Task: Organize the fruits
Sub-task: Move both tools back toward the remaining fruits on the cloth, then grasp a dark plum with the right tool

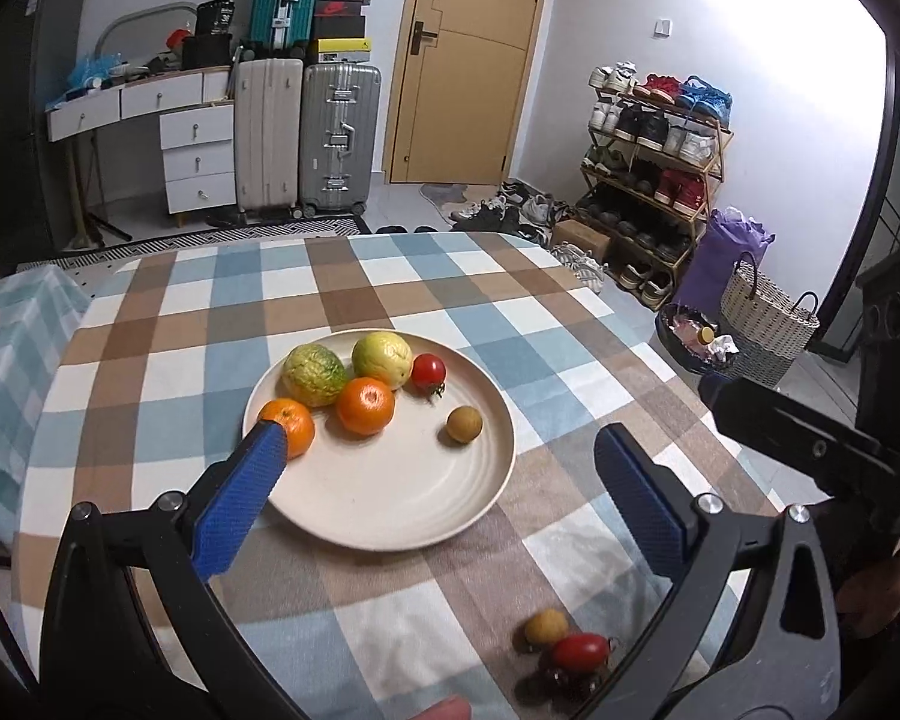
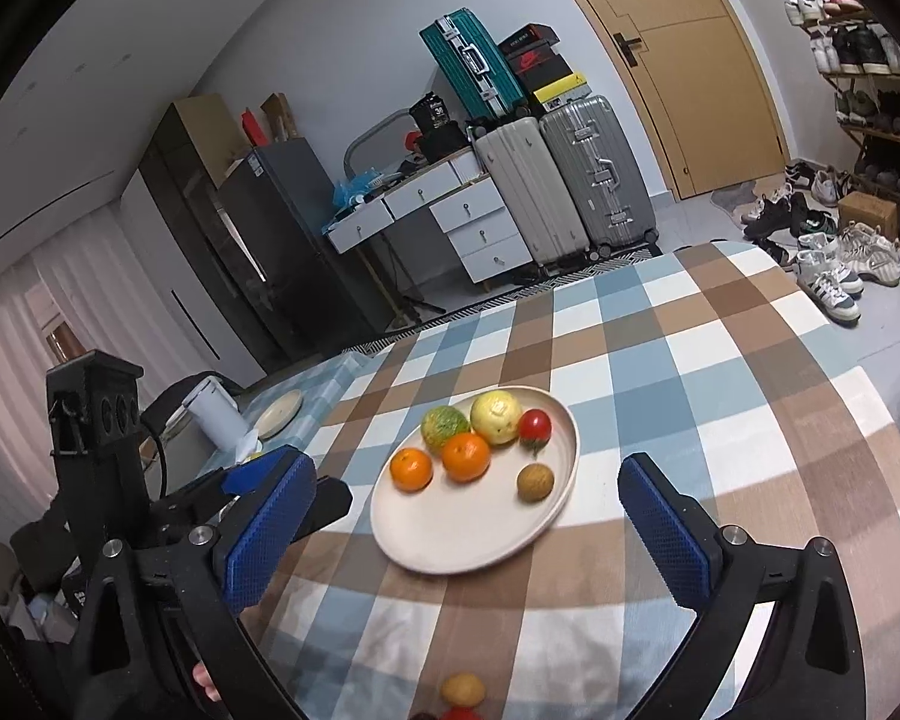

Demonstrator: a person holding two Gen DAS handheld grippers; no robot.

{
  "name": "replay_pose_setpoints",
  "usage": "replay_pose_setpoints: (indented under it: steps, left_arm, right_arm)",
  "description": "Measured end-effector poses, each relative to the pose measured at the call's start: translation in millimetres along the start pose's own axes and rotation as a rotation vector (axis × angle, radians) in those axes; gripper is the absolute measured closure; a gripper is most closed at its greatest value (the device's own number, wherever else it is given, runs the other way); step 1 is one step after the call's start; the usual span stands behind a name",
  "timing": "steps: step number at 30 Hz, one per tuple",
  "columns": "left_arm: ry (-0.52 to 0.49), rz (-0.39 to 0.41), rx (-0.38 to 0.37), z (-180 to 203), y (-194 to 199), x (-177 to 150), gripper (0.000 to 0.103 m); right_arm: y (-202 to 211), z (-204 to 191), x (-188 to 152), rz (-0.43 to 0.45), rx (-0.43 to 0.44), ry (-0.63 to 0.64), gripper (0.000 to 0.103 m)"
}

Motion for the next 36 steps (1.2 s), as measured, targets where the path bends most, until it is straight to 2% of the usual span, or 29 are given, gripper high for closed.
replay_pose_setpoints:
  steps: [7,18,28,36]
  left_arm:
    - [0.006,0.01,0.028,3,31,-13,0.001]
    - [0.035,-0.042,0.024,4,61,-62,0.001]
    - [0.061,-0.155,-0.003,5,53,-124,0.001]
    - [0.096,-0.184,0.01,-10,47,-139,0.001]
  right_arm:
    - [30,-11,-16,0.013,-0.01,0.02,0.0]
    - [63,-22,-49,-0.015,-0.033,0.05,0.0]
    - [78,-14,-98,-0.092,-0.072,0.027,0.0]
    - [67,-17,-145,-0.214,-0.043,0.007,0.0]
Point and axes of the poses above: each gripper's, at about its wrist camera, not at the fingertips, and y roughly against the way its jaws point, z to its right, x to its top, the point moved 7 cm from there along -y, roughly the way its jaws point, and after that the axes turned 12 degrees about z, right-handed, at the moved point
